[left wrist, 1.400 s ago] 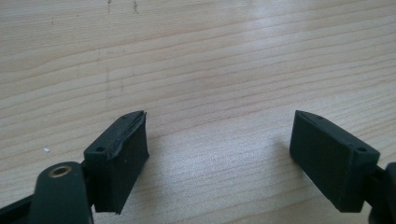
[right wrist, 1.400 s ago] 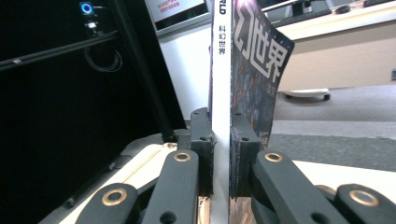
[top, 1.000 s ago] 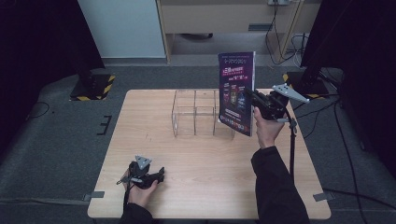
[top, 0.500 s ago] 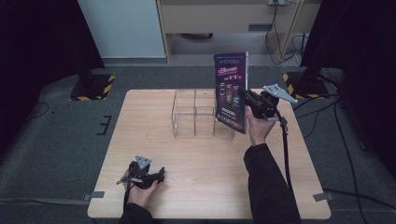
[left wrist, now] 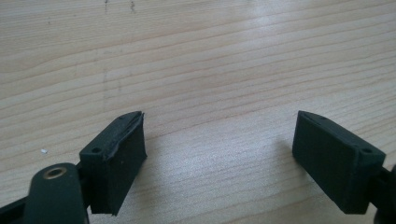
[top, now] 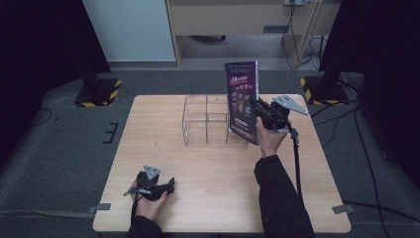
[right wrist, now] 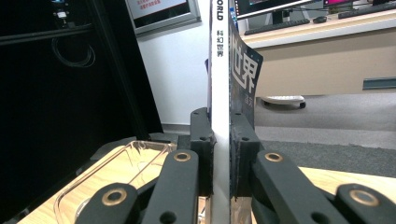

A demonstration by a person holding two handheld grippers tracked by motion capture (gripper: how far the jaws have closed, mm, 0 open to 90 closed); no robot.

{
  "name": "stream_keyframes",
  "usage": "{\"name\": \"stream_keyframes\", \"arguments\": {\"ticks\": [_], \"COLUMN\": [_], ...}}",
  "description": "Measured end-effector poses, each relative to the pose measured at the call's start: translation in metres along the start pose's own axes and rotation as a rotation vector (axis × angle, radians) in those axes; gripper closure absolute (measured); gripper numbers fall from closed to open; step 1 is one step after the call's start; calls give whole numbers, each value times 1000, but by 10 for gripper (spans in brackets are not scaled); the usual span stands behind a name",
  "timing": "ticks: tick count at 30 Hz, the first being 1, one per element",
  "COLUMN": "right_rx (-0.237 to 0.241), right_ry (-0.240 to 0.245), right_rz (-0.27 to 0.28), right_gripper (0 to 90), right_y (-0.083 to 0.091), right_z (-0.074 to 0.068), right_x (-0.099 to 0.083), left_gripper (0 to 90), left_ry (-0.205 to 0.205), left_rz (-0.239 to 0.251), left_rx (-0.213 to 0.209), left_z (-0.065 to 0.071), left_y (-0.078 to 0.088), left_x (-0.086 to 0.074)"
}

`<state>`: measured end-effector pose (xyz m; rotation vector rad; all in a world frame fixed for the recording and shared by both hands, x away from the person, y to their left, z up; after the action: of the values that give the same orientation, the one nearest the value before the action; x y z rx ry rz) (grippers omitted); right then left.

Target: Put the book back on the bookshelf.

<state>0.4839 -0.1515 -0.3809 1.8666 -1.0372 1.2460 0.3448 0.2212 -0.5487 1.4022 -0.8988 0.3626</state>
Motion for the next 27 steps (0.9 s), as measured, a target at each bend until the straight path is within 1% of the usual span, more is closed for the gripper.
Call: {"name": "stream_keyframes", "arguments": {"ticks": [6, 8, 16, 21, 27], "right_rx": [-5, -8, -14, -19, -16], "right_ry": [-2, 8, 23, 48, 50], "right_rz": [15, 17, 23, 25, 27], "right_gripper": [830, 830, 830, 830, 829], "right_y": [4, 6, 12, 14, 18], "right_z": [3, 3, 7, 6, 7], "right_x": [-6, -8, -20, -26, -33], "left_gripper": [163, 163, 163, 163, 163], "left_ry": [1, 1, 1, 1, 1], "left_rz": [1, 1, 2, 1, 2], "left_rx": [0, 0, 0, 0, 0], "left_z": [0, 0, 0, 0, 0], "left_y": [0, 0, 0, 0, 0], "left_x": [0, 0, 0, 0, 0]}}
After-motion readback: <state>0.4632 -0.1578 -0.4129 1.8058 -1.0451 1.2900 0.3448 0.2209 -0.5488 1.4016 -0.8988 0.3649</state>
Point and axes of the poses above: each handheld gripper's, and its own axes: y roughly backward along the jaws, x roughly out of its top, z roughly to its right, the point moved 2 cm from there along -y, roughly forward along the jaws, and after that the axes turned 6 degrees about -y, right-handed, at the moved point
